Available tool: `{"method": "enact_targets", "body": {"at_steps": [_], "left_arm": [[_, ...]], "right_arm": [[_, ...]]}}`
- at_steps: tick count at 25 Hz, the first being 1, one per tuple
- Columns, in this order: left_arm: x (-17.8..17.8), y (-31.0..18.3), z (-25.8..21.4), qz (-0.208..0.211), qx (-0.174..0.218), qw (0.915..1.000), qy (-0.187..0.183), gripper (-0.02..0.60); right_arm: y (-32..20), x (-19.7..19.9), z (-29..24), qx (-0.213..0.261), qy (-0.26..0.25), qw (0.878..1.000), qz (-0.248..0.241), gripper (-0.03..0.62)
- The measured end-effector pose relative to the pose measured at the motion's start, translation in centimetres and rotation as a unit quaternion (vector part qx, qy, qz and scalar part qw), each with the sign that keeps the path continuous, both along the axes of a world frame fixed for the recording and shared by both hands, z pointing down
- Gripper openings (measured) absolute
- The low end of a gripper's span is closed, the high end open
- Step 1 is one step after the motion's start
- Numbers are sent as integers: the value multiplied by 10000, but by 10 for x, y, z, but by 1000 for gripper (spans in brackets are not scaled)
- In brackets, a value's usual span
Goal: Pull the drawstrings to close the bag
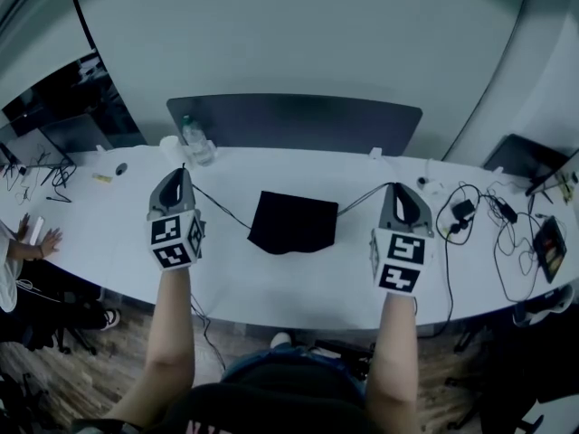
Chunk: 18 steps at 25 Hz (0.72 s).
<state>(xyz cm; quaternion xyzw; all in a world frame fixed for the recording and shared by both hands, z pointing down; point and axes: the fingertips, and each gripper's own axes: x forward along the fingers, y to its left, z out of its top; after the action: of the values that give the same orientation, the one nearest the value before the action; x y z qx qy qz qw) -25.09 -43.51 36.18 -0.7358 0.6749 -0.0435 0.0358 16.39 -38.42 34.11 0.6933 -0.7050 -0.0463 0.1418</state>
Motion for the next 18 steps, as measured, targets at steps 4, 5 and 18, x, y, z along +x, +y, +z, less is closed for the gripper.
{"method": "enact_targets", "body": {"at_steps": [4,5,18], "left_arm": [[14,7,-6,151,93,9998,37,14],[17,9,-8,187,119,9997,36,14],[39,36,-35,434,561,9974,93,15]], "right_arm": [[4,-23,-4,73,-74,9995,-301,6],[5,-26,-5,88,-81,9993,-348,6],[21,-51,-19,448,-159,9966,-672,6]]}}
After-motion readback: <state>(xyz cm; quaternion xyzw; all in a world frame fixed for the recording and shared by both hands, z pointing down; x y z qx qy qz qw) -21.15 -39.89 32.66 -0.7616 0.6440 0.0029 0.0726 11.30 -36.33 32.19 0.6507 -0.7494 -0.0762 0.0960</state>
